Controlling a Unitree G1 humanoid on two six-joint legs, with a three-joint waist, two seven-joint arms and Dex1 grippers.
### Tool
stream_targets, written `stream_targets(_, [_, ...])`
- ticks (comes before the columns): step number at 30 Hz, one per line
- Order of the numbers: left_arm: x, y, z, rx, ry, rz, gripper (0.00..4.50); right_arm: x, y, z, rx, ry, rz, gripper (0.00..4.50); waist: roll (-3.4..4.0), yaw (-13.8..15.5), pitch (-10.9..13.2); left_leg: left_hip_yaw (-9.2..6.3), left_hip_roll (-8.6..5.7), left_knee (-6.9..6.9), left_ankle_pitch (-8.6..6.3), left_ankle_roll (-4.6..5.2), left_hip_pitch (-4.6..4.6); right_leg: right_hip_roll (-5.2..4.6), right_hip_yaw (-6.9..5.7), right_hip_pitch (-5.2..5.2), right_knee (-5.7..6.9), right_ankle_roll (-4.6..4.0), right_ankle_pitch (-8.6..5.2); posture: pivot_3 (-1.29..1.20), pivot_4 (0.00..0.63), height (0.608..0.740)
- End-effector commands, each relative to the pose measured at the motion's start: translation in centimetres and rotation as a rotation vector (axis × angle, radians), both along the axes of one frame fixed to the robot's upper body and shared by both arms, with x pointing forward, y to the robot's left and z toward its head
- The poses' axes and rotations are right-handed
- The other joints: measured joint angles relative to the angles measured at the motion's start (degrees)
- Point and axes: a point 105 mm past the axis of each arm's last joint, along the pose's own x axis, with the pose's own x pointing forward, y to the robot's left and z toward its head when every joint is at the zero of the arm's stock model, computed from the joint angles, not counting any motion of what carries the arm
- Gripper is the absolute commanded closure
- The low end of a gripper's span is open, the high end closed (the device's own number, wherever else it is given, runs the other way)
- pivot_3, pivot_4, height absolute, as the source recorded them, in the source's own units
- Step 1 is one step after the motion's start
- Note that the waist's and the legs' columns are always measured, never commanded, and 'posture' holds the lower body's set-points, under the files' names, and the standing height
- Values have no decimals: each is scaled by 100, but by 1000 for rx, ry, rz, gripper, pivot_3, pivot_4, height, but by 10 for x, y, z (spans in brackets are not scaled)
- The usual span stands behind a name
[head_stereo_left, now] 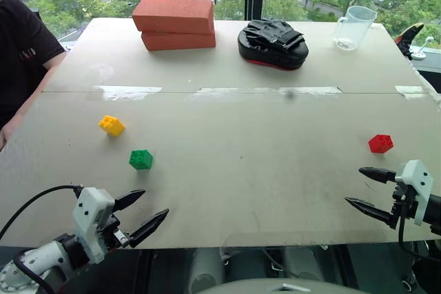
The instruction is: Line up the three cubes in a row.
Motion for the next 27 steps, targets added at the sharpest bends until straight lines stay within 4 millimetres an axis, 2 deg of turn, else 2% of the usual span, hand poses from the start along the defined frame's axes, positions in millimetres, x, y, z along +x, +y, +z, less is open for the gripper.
stream_targets(1, [8,-14,11,-42,-52,-46,0,10,2,16,23,-88,-55,16,0,17,0,0,0,0,0,0,0,0,0,0,0,0,0,0,150,740])
stream_targets(3, [16,-43,27,-95,-95,-163,0,35,6,40,90,-223,-235,16,2,60,1,0,1,0,0,0,4,8,-2,1,2,0,0,0,150,740])
stream_targets(6, [15,-71,38,-82,-115,-327,0,55,-7,55,-17,-305,-444,16,19,88,8,-3,7,19,0,-1,2,2,2,0,12,-11,9,0,150,740])
stream_targets(10, [17,-96,54,-68,-152,-478,0,72,-36,58,-58,-210,-652,16,19,104,-2,2,5,30,1,0,3,0,9,2,12,-11,9,0,150,740])
stream_targets(13, [18,-111,66,-66,-177,-573,0,77,-72,51,-150,-115,-842,16,22,106,-1,2,-4,40,1,1,2,11,8,1,31,-12,10,0,150,740])
stream_targets(18, [24,-122,76,-66,-202,-637,0,80,-93,34,-168,44,-949,16,22,98,-1,8,-14,37,15,25,3,32,25,1,49,-10,13,0,150,740])
stream_targets(26, [25,-125,81,-61,-209,-662,0,100,-90,21,-78,155,-982,16,25,82,0,14,-4,48,15,25,9,55,37,-3,58,-8,13,0,150,740])
stream_targets(27, [25,-125,82,-61,-209,-661,0,102,-90,19,-81,154,-983,256,25,84,0,12,-1,53,15,25,9,55,38,-2,61,-13,10,0,150,740])
